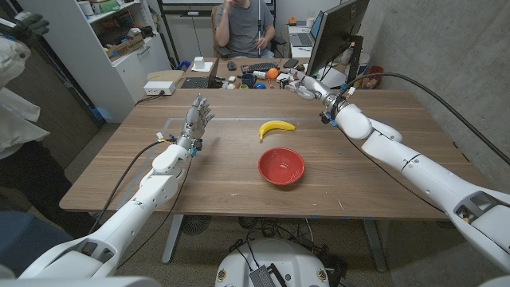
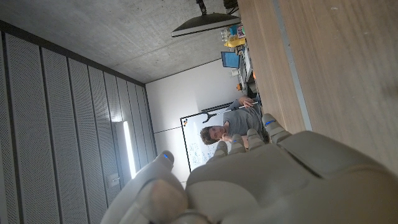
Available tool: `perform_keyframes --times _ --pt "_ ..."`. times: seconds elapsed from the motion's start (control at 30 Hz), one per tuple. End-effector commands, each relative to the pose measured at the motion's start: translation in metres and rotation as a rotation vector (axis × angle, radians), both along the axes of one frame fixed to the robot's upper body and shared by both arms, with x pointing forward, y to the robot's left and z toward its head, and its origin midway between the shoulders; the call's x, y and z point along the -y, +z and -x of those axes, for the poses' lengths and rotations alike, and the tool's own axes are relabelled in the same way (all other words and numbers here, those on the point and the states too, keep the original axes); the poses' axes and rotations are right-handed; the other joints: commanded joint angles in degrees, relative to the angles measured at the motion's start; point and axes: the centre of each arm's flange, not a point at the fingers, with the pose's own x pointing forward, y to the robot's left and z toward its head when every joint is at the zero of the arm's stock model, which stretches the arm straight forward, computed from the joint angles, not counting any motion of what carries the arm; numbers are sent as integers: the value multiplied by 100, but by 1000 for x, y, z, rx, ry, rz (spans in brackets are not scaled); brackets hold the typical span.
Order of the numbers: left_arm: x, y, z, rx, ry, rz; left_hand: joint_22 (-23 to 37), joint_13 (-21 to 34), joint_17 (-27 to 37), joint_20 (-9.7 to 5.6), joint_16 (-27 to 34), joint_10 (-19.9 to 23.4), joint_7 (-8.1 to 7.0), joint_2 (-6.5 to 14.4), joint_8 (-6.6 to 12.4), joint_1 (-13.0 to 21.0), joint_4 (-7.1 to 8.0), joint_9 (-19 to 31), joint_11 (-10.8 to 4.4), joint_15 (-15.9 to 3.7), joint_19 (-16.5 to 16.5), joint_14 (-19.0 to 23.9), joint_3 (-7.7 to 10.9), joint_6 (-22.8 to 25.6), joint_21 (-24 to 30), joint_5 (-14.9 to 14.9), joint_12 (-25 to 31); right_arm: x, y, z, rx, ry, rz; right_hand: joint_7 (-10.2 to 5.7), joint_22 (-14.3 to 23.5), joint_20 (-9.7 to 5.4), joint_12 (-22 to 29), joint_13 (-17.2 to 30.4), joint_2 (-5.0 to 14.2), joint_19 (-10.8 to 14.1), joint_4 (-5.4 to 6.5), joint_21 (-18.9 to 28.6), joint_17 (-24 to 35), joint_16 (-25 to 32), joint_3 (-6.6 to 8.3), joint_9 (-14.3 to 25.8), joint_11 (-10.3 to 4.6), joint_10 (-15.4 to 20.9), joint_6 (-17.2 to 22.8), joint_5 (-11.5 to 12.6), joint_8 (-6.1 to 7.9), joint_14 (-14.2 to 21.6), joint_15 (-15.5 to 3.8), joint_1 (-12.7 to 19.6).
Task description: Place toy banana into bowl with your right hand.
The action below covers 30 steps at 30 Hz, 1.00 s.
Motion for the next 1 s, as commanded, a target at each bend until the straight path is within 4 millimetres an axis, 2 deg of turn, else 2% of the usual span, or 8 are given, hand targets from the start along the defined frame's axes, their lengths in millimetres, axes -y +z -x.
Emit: perform_keyframes --times 0.03,0.17,0.23,0.4,0.53,0.63,0.83,1.0 --pt "-1 0 1 4 -1 5 17 24 28 15 34 -547 12 439 24 -7 12 19 7 17 -33 -755 35 -427 -16 20 37 -17 2 2 67 -74 122 -25 8 -9 60 12 -93 146 -67 -5 -8 33 41 13 1 124 115 27 39 125 -6 182" --pt "-2 0 2 6 -1 4 17 24 29 16 34 -552 8 436 24 -8 11 19 7 13 -37 -754 33 -425 -19 20 35 -22 2 -1 53 -82 163 -48 6 48 41 15 -255 170 4 -39 10 17 -77 15 -2 116 159 4 31 122 10 118" --pt "-2 0 2 8 -1 4 17 24 29 16 35 -550 6 435 24 -9 11 19 0 14 -36 -752 33 -425 -20 20 36 -24 2 -3 46 -84 181 -117 5 207 15 19 -408 160 93 -97 39 -6 -239 18 7 90 148 -17 -2 82 42 -31" --pt "-3 0 3 11 -2 9 18 24 29 18 35 -550 3 431 25 -10 11 19 0 10 -32 -750 31 -420 -21 19 36 -43 4 -5 76 -158 348 -131 5 449 -99 25 -513 -81 124 -291 55 -132 -373 23 -18 -192 -40 15 -105 -198 103 -94" --pt "-5 0 3 10 0 12 18 24 29 20 34 -550 -1 429 25 -11 11 19 -1 14 -34 -750 29 -420 -24 19 35 -51 4 -8 78 -166 402 -104 5 500 -138 27 -507 -194 30 -407 36 -207 -331 26 -42 -350 -152 59 -135 -361 82 93" --pt "-6 -1 4 11 2 15 18 24 29 16 34 -546 -2 427 25 -12 11 19 0 12 -28 -750 28 -419 -23 19 36 -56 4 -12 54 -158 435 -167 3 563 -171 26 -462 -253 -22 -503 19 -259 -262 27 -78 -523 -191 80 -132 -515 109 301" --pt "-9 -1 5 11 7 17 18 24 29 19 34 -545 -5 423 24 -14 11 19 0 9 -29 -748 25 -419 -27 18 37 -65 2 -14 75 -161 496 -248 1 754 -208 19 -461 -436 -14 -675 6 -302 -250 28 -53 -798 -248 63 -138 -740 147 446" --pt "-9 -1 5 15 4 21 18 24 29 18 34 -542 -9 419 24 -15 11 19 -1 9 -27 -746 23 -416 -28 18 38 -76 2 -19 80 -166 557 -328 1 809 -180 16 -500 -456 -27 -720 -1 -288 -253 27 -84 -791 -266 57 -137 -748 146 502"
